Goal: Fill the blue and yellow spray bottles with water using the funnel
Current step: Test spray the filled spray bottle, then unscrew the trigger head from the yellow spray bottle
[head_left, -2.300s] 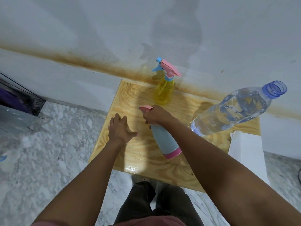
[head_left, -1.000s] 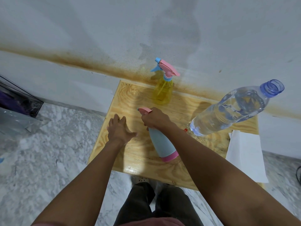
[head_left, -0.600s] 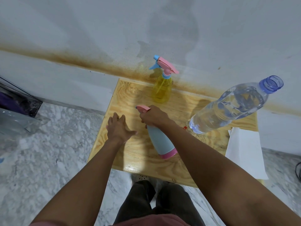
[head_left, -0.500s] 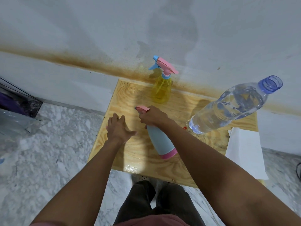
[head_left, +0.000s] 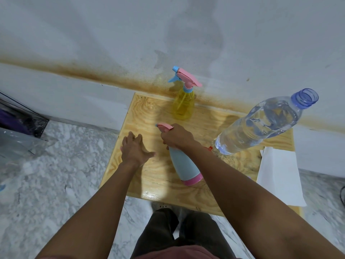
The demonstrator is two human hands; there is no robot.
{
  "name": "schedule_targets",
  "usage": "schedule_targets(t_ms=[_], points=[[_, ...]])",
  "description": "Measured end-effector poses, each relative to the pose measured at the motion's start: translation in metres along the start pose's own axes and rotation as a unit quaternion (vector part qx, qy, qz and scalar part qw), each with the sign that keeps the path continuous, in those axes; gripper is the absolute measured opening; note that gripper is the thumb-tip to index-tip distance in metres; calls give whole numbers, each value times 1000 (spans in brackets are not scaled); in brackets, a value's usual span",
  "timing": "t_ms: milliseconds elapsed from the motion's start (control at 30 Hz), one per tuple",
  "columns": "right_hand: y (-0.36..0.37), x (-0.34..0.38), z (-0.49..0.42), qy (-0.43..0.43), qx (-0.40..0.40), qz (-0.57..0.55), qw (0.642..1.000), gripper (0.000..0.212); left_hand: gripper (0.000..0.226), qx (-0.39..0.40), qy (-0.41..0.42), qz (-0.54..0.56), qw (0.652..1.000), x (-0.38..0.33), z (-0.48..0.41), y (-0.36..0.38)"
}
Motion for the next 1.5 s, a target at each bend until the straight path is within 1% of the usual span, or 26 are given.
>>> schedule_targets(t_ms=[67,167,233,300,333,400,433,467,533,600,667,733,800,867,933,1000,1067,1100,1200,1300,1400,1500], points=[[-1,3,1,-22,4,-2,1000,28,105,3,3,-2,1000,-1,1,-1],[-3,10,5,-61,20,-42,997,28,102,26,4,-15,1000,1,3,-2],[-10,19,14,-107,17,-77,991,30,100,50,17,13,999,-1,2,-5],[-20,28,23,-156,-7,-114,981,28,96,105,61,89,989,-11,9,-14],[-27,33,27,-176,-23,-133,975,24,93,142,102,131,976,-19,16,-18],[-38,41,33,-205,-55,-148,966,18,90,213,172,176,946,-38,39,-30],[-44,47,37,-222,-71,-142,962,16,91,221,191,190,937,-46,48,-36],[-49,55,41,-245,-89,-130,957,16,92,207,201,215,933,-53,54,-44],[-57,69,50,-285,-121,-123,943,20,85,134,207,279,928,-67,60,-63],[-61,79,54,-294,-137,-155,933,24,79,67,207,330,919,-76,62,-79],[-63,83,53,-298,-143,-172,928,31,77,23,221,339,914,-81,61,-87],[-64,82,49,-300,-141,-175,927,33,70,-6,229,332,915,-82,57,-93],[-66,76,43,-294,-132,-174,931,35,64,-35,221,332,916,-81,47,-99],[-70,61,37,-268,-138,-176,937,41,63,-58,190,344,918,-77,34,-104],[-79,40,27,-235,-184,-187,936,37,59,-74,164,361,915,-73,18,-109],[-92,18,16,-199,-256,-188,927,32,56,-89,148,371,912,-71,2,-113],[-102,1,5,-155,-311,-174,921,38,54,-104,139,385,906,-74,-15,-116],[-106,-4,-1,-134,-326,-161,922,44,53,-109,133,392,904,-76,-23,-118],[-114,-11,-18,-90,-328,-120,933,58,46,-121,124,390,904,-90,-42,-122],[-113,-9,-31,-85,-304,-122,941,65,42,-127,131,378,908,-101,-56,-123],[-114,-4,-37,-92,-309,-127,938,64,40,-117,142,374,909,-107,-66,-120],[-115,0,-37,-89,-319,-133,934,55,44,-111,151,378,907,-108,-71,-116]])
Point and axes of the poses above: each hand's wrist, its own z-axis away from the middle knuckle, its own y-axis out of the palm, x = y × z, the point moved 7 cm from there along -z, towards the middle knuckle, and after that the axes turned 5 degrees about -y, right-handed, at the moved point
